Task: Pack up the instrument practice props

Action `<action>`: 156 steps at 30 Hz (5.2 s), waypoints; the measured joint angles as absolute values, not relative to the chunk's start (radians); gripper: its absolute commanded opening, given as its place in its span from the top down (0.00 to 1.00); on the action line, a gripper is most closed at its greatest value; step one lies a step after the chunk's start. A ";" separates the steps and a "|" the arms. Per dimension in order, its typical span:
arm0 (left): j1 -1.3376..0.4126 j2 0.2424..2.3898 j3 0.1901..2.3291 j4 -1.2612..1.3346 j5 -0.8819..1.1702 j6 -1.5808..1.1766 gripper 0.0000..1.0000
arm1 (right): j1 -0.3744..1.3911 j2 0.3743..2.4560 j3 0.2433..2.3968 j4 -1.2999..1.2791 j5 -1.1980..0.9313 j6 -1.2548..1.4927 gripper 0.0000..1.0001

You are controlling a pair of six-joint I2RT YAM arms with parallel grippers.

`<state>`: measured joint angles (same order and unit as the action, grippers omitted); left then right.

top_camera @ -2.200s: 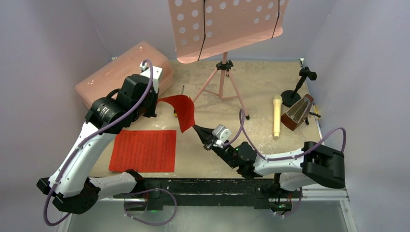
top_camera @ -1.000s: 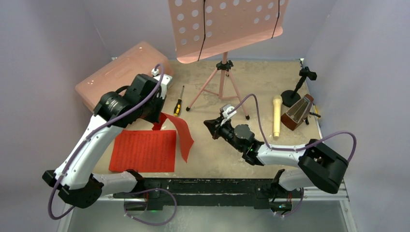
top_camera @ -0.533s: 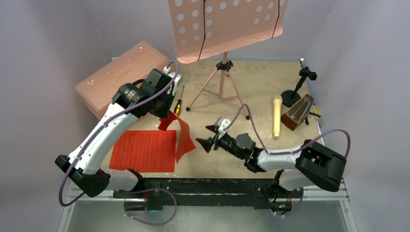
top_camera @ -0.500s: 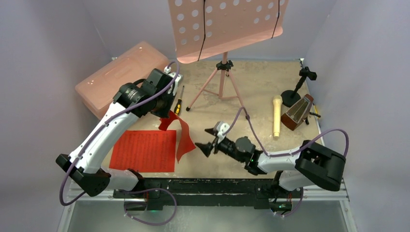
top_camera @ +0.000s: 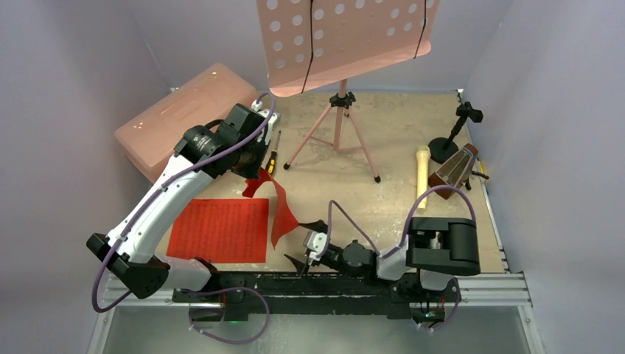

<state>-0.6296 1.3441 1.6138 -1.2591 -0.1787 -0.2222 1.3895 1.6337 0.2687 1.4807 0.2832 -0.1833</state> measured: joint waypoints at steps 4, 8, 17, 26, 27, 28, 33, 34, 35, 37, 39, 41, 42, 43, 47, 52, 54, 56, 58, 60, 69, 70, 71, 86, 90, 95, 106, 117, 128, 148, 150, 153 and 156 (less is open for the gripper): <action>-0.630 1.344 1.614 -1.258 -0.177 -0.223 1.00 | 1.427 1.693 0.315 1.482 0.329 -0.232 0.02; -0.630 1.344 1.614 -1.256 -0.169 -0.223 1.00 | 1.459 1.758 0.398 1.506 0.399 -0.268 0.02; -0.630 1.343 1.614 -1.252 -0.160 -0.223 1.00 | 1.500 1.954 0.527 1.515 0.604 -0.402 0.08; -0.630 1.331 1.614 -1.250 -0.157 -0.223 1.00 | 1.500 1.977 0.581 1.520 0.774 -0.448 0.29; -0.630 1.330 1.614 -1.249 -0.156 -0.222 1.00 | 1.500 1.977 0.583 1.520 0.780 -0.449 0.33; -0.630 1.328 1.614 -1.248 -0.156 -0.222 1.00 | 1.500 1.977 0.585 1.520 0.788 -0.451 0.39; -0.630 1.320 1.614 -1.245 -0.157 -0.222 1.00 | 1.500 1.976 0.586 1.522 0.800 -0.464 0.72; -0.630 1.318 1.613 -1.245 -0.157 -0.222 1.00 | 1.500 1.973 0.585 1.521 0.798 -0.466 0.79; -0.630 1.316 1.613 -1.245 -0.159 -0.222 1.00 | 1.500 1.968 0.582 1.520 0.794 -0.468 0.89; -0.630 1.311 1.613 -1.245 -0.165 -0.222 1.00 | 1.500 1.948 0.567 1.520 0.789 -0.471 1.00; -0.630 1.308 1.613 -1.246 -0.177 -0.223 1.00 | 1.500 1.911 0.541 1.519 0.772 -0.464 1.00; -0.630 1.303 1.613 -1.250 -0.197 -0.223 1.00 | 1.500 1.858 0.505 1.517 0.736 -0.453 1.00; -0.630 1.299 1.613 -1.253 -0.210 -0.224 1.00 | 1.500 1.832 0.490 1.517 0.718 -0.444 1.00; -0.630 1.296 1.613 -1.257 -0.224 -0.225 1.00 | 1.500 1.796 0.470 1.513 0.686 -0.425 1.00; -0.630 1.278 1.613 -1.276 -0.284 -0.229 1.00 | 1.487 1.613 0.445 1.491 0.524 -0.283 1.00; -0.630 1.235 1.596 -1.304 -0.344 -0.253 1.00 | 1.435 1.433 0.469 1.405 0.310 -0.084 1.00; -0.630 1.220 1.591 -1.314 -0.361 -0.262 1.00 | 1.394 1.409 0.481 1.345 0.212 -0.001 1.00; -0.630 1.211 1.591 -1.322 -0.377 -0.271 1.00 | 1.330 1.402 0.494 1.278 0.099 0.088 1.00; -0.630 1.200 1.591 -1.327 -0.395 -0.279 0.97 | 1.269 1.402 0.515 1.196 0.002 0.159 1.00; -0.630 1.190 1.591 -1.329 -0.408 -0.282 0.92 | 1.228 1.408 0.554 1.101 -0.074 0.208 1.00; -0.630 1.179 1.588 -1.332 -0.454 -0.297 0.58 | 1.118 1.491 0.677 0.866 -0.344 0.365 1.00; -0.630 1.180 1.588 -1.332 -0.461 -0.297 0.56 | 1.095 1.508 0.679 0.856 -0.370 0.385 1.00; -0.630 1.180 1.588 -1.332 -0.469 -0.296 0.54 | 1.071 1.528 0.683 0.845 -0.397 0.405 1.00; -0.630 1.095 1.364 -1.029 -0.541 -0.231 0.46 | 0.969 1.814 0.899 0.528 -0.464 0.456 0.99; -0.630 1.033 1.241 -0.878 -0.576 -0.192 0.44 | 0.936 1.829 0.900 0.448 -0.408 0.452 0.97; -0.630 0.954 1.099 -0.712 -0.609 -0.158 0.43 | 0.915 1.856 0.940 0.360 -0.294 0.426 0.94; -0.629 0.915 0.915 -0.509 -0.666 -0.126 0.43 | 0.912 1.850 1.011 0.276 -0.337 0.376 0.91; -0.629 0.849 0.883 -0.451 -0.686 -0.125 0.43 | 0.791 1.792 1.028 0.289 -0.446 0.476 0.60; -0.628 0.840 0.857 -0.429 -0.690 -0.117 0.42 | 0.728 1.795 1.028 0.257 -0.276 0.433 0.46; -0.622 0.840 0.852 -0.425 -0.689 -0.112 0.42 | 0.735 1.849 0.937 0.444 -0.440 0.469 1.00; -0.622 0.840 0.852 -0.425 -0.689 -0.112 0.42 | 0.743 1.849 0.936 0.481 -0.473 0.490 1.00; -0.622 0.840 0.852 -0.424 -0.689 -0.112 0.42 | 0.765 1.849 0.936 0.532 -0.517 0.521 1.00; -0.622 0.838 0.852 -0.422 -0.689 -0.112 0.42 | 0.798 1.850 0.936 0.573 -0.546 0.548 1.00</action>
<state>-0.6216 0.8379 0.8520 -0.4217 -0.6888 -0.1120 0.7982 1.8500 0.9363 0.5732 -0.5465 0.5480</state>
